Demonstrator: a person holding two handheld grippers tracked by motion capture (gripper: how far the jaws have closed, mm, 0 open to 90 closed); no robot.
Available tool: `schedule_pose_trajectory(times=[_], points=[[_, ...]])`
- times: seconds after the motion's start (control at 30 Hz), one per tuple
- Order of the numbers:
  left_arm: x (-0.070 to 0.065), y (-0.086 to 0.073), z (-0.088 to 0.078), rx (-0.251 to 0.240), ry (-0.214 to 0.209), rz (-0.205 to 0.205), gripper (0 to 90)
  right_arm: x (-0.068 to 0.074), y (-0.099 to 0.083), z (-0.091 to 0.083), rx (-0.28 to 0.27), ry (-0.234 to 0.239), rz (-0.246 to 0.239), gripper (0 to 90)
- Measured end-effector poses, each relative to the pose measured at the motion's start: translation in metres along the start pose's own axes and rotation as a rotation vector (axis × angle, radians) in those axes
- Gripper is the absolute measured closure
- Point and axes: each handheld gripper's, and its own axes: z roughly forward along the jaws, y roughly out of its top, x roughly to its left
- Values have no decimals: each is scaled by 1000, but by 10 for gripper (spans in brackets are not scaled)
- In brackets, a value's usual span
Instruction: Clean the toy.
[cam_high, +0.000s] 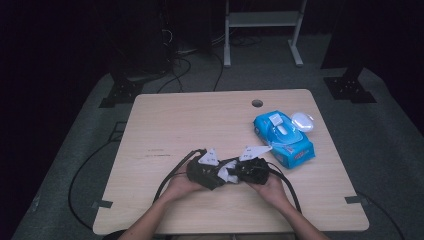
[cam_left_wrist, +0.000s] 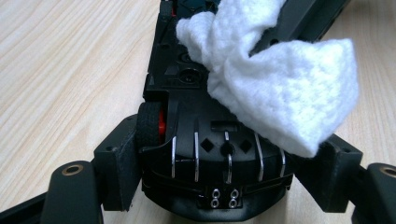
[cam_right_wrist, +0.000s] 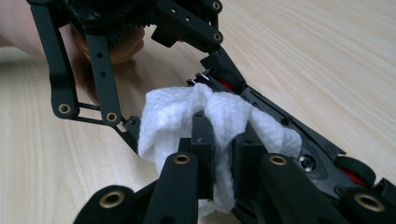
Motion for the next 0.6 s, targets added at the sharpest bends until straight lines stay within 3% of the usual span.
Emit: schedule_pose_trajectory(times=[0.07,0.2,0.3,0.47,0.53,0.6], points=[[0,0,0,-6,-2,-9,244,-5,-2,-2,0,2,13,809],[1,0,0,-9,-3,-16,245,-21,-11,-9,6,-53,59,812],[2,1,-1,-10,-12,-44,245,-26,-13,-11,0,-37,111,814],[1,3,-1,-13,-11,-63,245,-7,2,1,-30,33,46,813],[2,2,-2,-18,-18,-67,245,-3,4,2,-32,35,5,812],[2,3,-3,-23,-15,-65,245,-6,2,0,-35,37,15,811]])
